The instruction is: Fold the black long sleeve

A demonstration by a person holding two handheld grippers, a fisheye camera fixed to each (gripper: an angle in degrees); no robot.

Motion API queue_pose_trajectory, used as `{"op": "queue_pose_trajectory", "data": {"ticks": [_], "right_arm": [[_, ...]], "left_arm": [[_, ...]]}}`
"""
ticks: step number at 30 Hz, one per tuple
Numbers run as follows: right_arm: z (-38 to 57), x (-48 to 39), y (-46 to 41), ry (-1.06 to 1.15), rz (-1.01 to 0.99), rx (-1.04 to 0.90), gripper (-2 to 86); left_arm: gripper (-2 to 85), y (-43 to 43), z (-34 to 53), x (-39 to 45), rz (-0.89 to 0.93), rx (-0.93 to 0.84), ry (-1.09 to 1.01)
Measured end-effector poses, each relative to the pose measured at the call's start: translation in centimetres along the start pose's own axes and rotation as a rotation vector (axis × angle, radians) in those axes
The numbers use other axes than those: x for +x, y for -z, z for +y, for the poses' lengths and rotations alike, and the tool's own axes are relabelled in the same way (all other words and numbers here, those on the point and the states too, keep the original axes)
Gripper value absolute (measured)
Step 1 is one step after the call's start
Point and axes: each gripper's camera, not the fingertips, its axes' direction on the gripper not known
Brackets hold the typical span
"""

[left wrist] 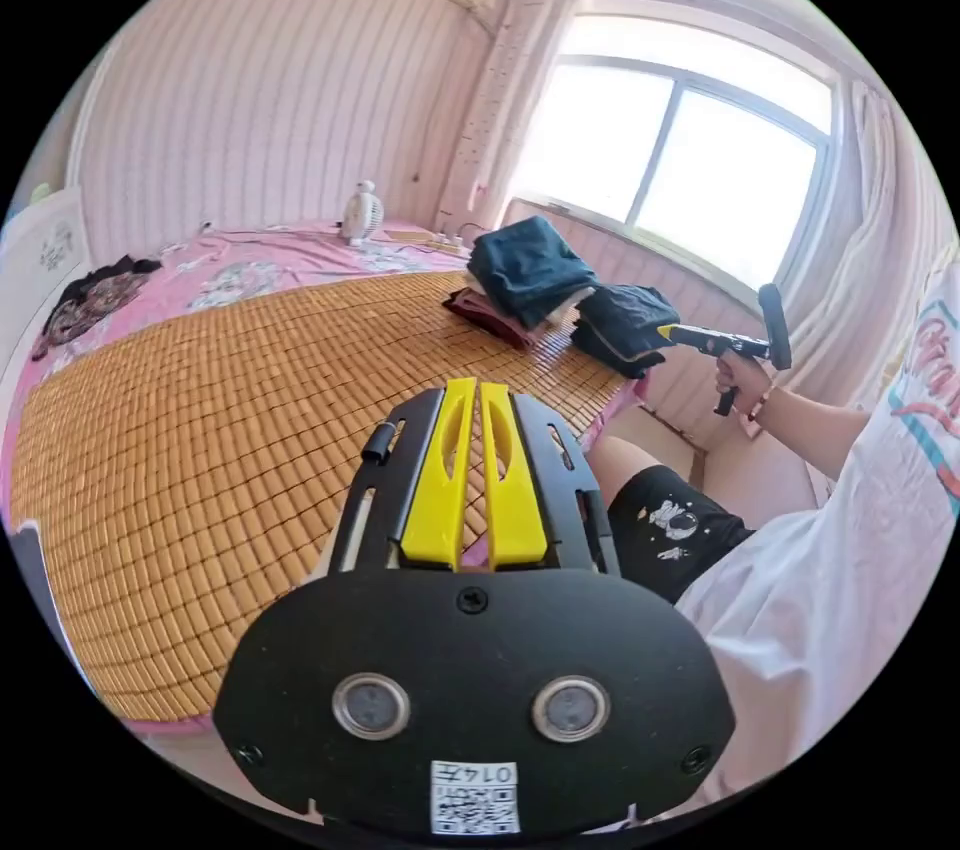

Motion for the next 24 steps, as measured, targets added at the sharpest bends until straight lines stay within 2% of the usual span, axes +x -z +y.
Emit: {"op": "queue_pose_trajectory", "data": {"ticks": [9,16,24], "right_arm": [[-0.9,12.1,3.5,-0.188,0.101,0.052,8.6],[-6.9,21.0,2.6,-0.31,0.116,0.114,11.7],[-11.1,27.3,-1.8,-0.491,0.117,0.07,11.7]], "left_arm": [[8.3,-18.3,-6.5,15.8,0.288,-0.084,-0.291],[11.2,-32.9,-9.4,25.1,0.329,-0.208,-0.413],[12.8,-48.5,-11.3,34.9,0.342,-0.3,-0.479]]}}
